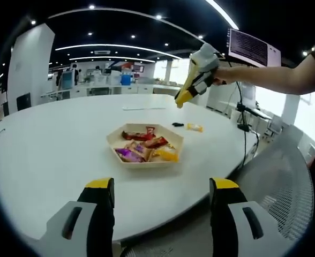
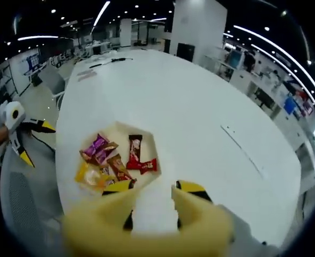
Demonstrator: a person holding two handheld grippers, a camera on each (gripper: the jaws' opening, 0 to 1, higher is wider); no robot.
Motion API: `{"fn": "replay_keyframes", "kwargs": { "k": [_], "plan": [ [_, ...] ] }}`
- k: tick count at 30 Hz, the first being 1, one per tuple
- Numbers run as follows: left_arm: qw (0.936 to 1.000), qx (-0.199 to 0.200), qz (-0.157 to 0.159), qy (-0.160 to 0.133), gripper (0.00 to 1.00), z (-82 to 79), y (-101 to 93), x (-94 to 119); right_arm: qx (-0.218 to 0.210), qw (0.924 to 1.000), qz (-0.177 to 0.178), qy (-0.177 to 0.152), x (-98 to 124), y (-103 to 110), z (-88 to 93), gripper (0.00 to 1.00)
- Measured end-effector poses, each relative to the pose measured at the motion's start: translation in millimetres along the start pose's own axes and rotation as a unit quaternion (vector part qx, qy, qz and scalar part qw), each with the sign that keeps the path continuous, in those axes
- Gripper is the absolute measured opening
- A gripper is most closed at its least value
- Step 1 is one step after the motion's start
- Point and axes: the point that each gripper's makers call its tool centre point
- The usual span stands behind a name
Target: Place the target food into the container with the food tongs after gripping and lifting it, then release it inside without dropping or visibly crushing the food.
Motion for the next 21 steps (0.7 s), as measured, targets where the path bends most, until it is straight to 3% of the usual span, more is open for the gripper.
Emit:
{"fn": "replay_keyframes", "kwargs": {
  "k": [8,13,21],
  "plan": [
    [0.9999,-0.006,0.008,-0.007,0.73,-2.5,-2.5,-0.3,-0.017,0.9988,0.046,0.003,1.7,-30.5,39.1,0.31],
    [0.9999,-0.007,0.007,-0.009,0.74,-3.2,-1.8,-0.6,-0.028,0.9985,0.044,0.018,-10.5,-43.5,67.4,0.31],
    [0.9999,-0.007,0.001,-0.012,0.77,-4.3,0.5,-1.0,-0.036,0.9981,0.044,0.023,-29.6,-60.5,94.6,0.31]
  ]
}}
Point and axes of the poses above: the point that each gripper's makers call its tool centre point, and the gripper's own axes: x roughly backward along the fingers, y roughly to its left, z roughly out of its underside, and after that the axes turned 8 degrees about x, right-handed
